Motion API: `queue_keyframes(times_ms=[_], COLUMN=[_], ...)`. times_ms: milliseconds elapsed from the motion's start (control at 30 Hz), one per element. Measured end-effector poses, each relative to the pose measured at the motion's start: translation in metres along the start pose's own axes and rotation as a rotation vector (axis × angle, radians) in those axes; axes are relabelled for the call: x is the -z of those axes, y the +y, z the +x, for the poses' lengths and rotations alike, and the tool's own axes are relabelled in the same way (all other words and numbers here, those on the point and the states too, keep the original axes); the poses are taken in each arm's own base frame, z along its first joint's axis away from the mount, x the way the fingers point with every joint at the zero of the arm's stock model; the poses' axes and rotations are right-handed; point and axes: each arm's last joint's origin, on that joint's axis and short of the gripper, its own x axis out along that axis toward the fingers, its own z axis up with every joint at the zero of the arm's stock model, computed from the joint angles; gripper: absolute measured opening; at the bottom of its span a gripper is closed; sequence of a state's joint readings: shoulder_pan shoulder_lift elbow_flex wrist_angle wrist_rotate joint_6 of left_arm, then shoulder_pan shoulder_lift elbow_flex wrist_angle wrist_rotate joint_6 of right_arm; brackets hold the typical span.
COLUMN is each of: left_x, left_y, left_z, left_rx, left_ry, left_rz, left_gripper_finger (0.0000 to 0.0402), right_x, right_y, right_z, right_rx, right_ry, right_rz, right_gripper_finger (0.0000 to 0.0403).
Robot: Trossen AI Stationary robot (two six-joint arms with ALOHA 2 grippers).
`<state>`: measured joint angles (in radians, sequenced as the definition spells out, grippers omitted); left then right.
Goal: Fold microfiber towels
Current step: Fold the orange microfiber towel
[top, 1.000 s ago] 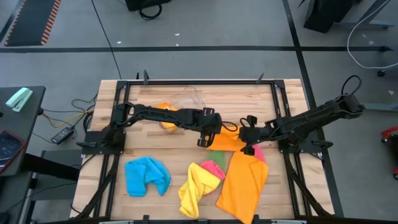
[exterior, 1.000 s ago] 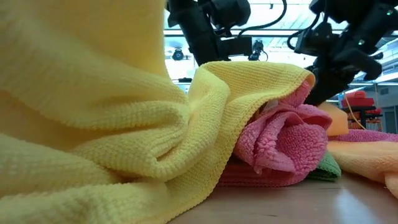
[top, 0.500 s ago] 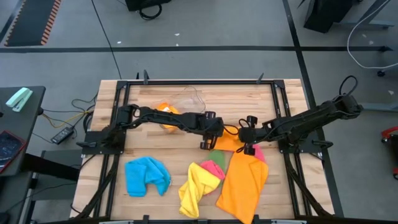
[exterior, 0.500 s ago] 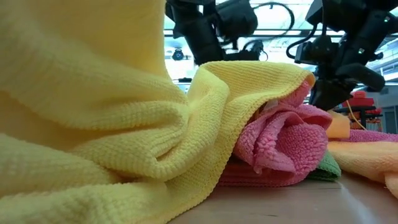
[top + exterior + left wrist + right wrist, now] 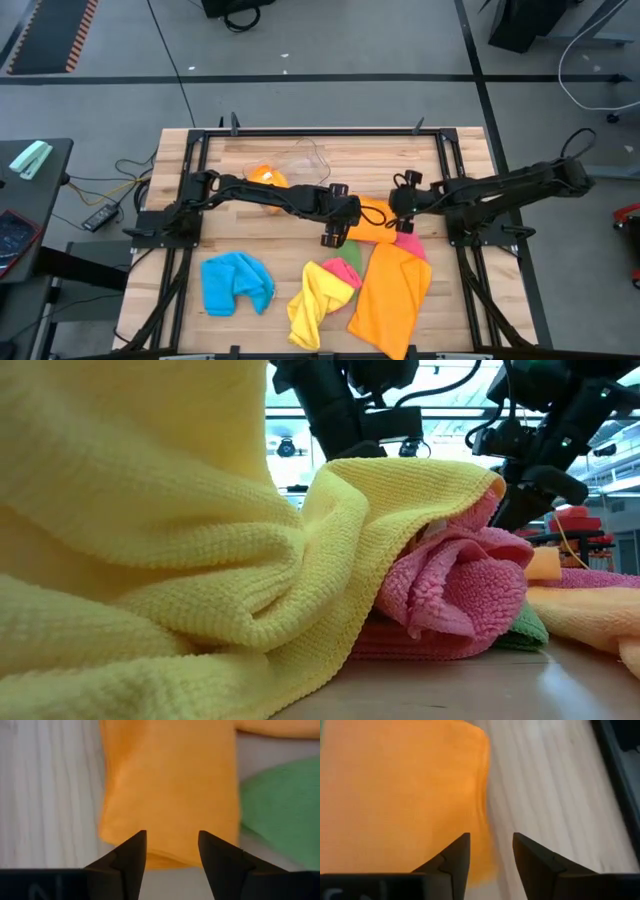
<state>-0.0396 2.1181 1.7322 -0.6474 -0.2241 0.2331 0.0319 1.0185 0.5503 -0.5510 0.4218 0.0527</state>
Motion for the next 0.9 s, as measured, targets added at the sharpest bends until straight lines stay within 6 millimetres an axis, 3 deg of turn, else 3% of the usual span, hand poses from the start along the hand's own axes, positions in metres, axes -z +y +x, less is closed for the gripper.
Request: queue_keyframes(times_ms=[200, 433, 633, 900], left_x=[0.001, -0.002, -0.002, 0.003], left_y=[-0.002, -0.019, -0.028, -0.033], left_z=[-0.001, 0.006, 0.005, 0.002], left_rx=[0.008, 0.017, 0.028, 0.044], left_ry=[0.025, -0.009, -0.003, 0.057], left_rz=[-0.028, -0.007, 0.001, -0.008], left_gripper_finger=[0.0177, 0.0183, 0.0210, 0.0196], right_x=[0.002, -0.002, 0.011, 0.015], right_y=[-0.004, 0.020, 0.025, 0.040], right_z=[-0.010, -0.020, -0.018, -0.004], right_rx=[-0.054, -0.212, -0.041, -0.052], right_ry=[-0.036, -0.174, -0.105, -0.020], right_rz=[0.030, -0.043, -0.071, -0.273], right_gripper_finger=[0.0165, 0.0165, 0.0165, 0.0168])
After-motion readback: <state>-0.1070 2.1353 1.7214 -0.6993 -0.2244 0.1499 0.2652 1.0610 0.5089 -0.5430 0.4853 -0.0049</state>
